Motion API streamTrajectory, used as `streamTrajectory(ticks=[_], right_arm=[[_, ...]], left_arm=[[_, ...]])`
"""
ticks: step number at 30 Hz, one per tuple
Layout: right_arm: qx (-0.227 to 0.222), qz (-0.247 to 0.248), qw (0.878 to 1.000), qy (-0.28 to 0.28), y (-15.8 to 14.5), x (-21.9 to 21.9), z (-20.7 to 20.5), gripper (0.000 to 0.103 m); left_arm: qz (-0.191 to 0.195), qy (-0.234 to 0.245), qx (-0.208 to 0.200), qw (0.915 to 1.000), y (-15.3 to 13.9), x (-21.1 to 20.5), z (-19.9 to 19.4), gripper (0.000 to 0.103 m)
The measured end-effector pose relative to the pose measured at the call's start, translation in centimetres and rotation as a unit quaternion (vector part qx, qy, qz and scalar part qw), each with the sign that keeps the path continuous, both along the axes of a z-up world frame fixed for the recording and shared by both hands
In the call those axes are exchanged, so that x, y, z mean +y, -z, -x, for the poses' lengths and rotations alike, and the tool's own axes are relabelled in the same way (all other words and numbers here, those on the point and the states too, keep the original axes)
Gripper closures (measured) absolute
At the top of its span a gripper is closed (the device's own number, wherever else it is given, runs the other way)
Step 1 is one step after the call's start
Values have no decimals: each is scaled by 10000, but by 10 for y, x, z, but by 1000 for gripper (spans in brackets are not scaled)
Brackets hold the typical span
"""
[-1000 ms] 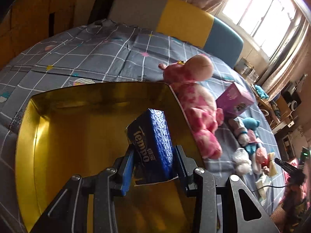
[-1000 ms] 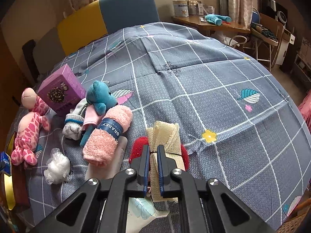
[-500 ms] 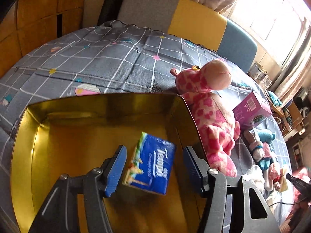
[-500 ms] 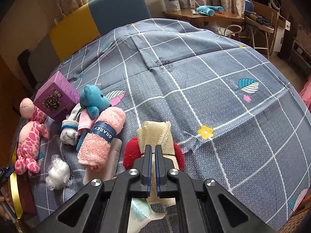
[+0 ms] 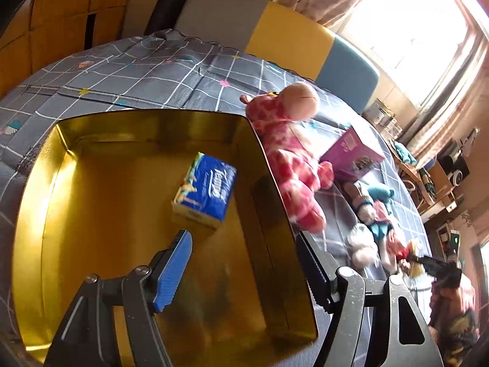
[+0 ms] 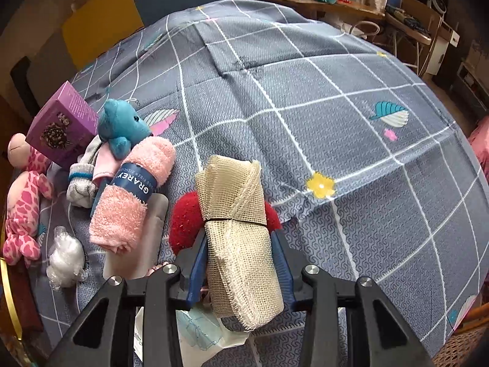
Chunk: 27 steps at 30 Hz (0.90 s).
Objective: Organize soft objects
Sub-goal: 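Carry the Tempo pack to the tray with left tool while right grasps beige mesh bundle, then carry the beige mesh bundle into the gold tray and open the right tool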
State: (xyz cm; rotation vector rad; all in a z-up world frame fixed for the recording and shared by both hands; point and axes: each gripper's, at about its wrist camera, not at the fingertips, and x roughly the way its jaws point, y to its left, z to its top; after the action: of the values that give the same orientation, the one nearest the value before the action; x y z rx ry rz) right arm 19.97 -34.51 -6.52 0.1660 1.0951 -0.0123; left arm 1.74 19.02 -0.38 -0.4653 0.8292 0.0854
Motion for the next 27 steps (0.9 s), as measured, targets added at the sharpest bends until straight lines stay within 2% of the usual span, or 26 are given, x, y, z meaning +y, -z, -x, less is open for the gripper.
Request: streamTrajectory(ticks=[5,8,15,21,27], right_arm=[[-514,219,9984,67,-21,1,10,67],[-851,225,9961,-16,-39,10,20,67],[-1009,96,9890,-1080,-58,96,39,67],[-923,-21,9686,-2307,-62,197,60,67],[-663,-322,9356,-3452,-58,298,89,67]], left_arm=[[-322,12,-30,9995,-7,-10,28,32],[-657,-118,-18,9978,-9,-12,45,27],[-912,-366,163,9950,-1,-7,70,27],[-1130,-558,146,9919,0,-3,84,22],[-1168,-803,111,9898,-2,5,92,18]])
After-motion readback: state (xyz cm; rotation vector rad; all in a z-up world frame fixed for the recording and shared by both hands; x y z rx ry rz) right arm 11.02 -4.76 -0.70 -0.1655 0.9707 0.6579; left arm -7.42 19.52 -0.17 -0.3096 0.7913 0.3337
